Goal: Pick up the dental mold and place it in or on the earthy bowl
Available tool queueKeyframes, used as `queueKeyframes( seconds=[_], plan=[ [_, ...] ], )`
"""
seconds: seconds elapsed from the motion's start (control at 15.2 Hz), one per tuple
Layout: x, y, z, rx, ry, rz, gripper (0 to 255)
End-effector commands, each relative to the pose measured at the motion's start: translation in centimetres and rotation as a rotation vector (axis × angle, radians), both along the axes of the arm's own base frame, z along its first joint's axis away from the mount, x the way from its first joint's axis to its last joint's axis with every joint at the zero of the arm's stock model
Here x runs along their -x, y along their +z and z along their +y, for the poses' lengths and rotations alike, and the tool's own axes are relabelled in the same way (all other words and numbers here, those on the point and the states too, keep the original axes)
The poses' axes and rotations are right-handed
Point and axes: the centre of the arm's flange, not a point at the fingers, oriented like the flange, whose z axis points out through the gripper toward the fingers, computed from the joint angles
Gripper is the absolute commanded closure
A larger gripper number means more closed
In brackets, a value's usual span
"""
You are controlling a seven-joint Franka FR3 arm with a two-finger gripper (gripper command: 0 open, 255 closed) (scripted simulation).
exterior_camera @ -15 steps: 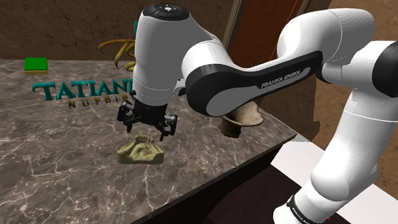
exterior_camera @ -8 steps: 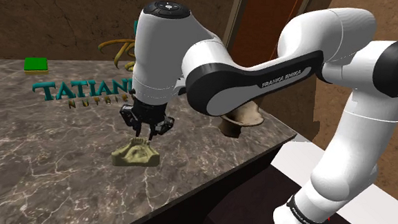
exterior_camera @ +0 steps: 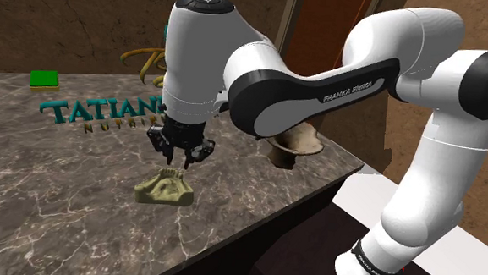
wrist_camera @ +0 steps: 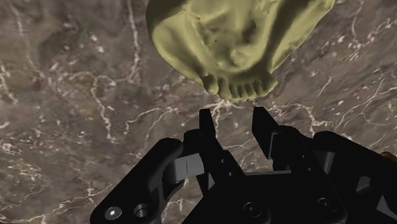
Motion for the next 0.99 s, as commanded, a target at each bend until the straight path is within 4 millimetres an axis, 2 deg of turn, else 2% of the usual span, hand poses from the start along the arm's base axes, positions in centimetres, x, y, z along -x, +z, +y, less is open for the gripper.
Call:
queueKeyframes(
  seconds=[0.0, 0.13, 0.59, 0.92],
  plan=[
    [0.9, 0.7, 1.1, 0.014, -0.032, -0.023, 0],
    [2.4, 2.0, 3.1, 0.037, -0.086, -0.062, 0],
    [1.3, -1.5, 2.6, 0.037, -0.086, -0.062, 0],
    [1.3, -1.8, 2.5, 0.037, -0.086, -0.062, 0]
  ],
)
